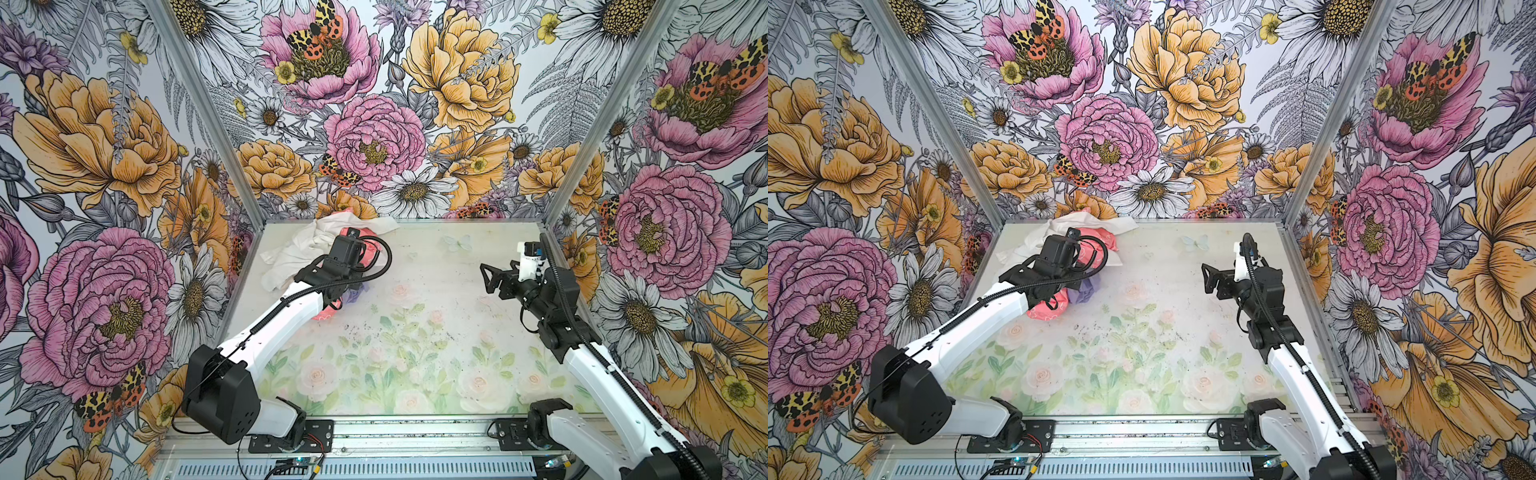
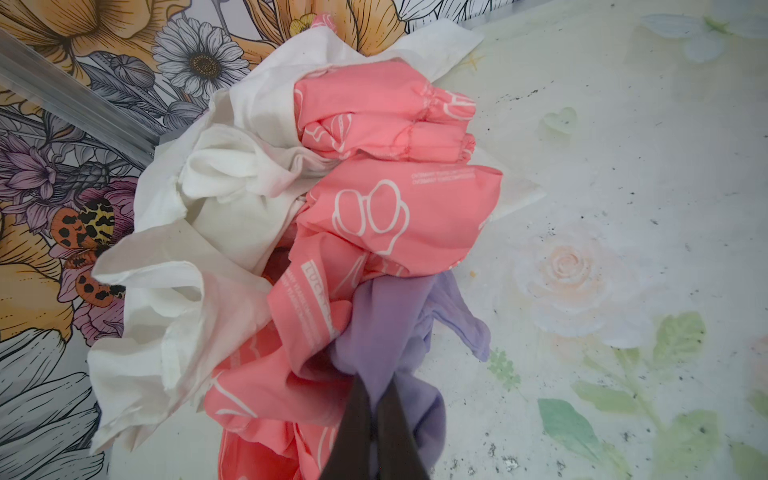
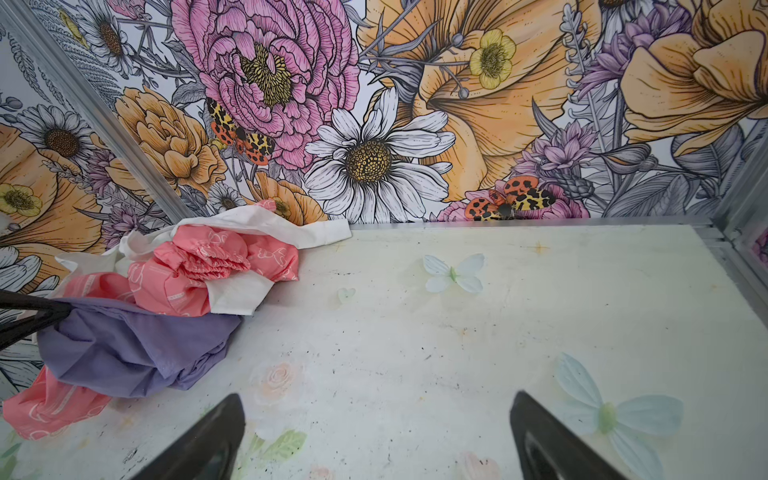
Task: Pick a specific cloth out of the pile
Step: 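Close the left gripper on the lavender cloth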
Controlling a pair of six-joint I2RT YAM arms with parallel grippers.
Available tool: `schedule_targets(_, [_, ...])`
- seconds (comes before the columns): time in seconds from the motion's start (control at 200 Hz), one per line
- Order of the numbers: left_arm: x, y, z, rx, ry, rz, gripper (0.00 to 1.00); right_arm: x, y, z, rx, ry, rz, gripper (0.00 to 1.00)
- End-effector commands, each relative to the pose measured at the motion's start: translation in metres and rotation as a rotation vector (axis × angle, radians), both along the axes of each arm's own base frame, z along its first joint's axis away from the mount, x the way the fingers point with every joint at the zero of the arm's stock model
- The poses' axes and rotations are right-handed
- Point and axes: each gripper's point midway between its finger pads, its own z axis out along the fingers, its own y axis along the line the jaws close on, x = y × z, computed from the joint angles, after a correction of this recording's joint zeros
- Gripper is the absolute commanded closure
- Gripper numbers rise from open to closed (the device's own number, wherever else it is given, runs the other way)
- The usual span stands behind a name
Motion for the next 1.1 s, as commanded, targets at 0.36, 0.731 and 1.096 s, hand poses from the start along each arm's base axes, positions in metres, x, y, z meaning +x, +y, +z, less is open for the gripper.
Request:
schedule_targets(0.36, [0.004, -0.018, 0.093, -0.222, -0.21, -0.077, 1.0, -0.002, 0.006, 0.022, 0.022, -0.044, 0.027, 0.0])
schedule_targets(0.731, [-0.002, -0.031, 0.129, -0.309, -0.265, -0.145, 1.0, -0.002, 0.009, 0.023, 0.026, -0.045, 0.043, 0.01])
schedule_targets(1.096, [-0.006, -0.043, 0.161, -0.361, -0.318, -0.207, 1.0, -0.003, 0.012, 0.022, 0.029, -0.04, 0.058, 0.01])
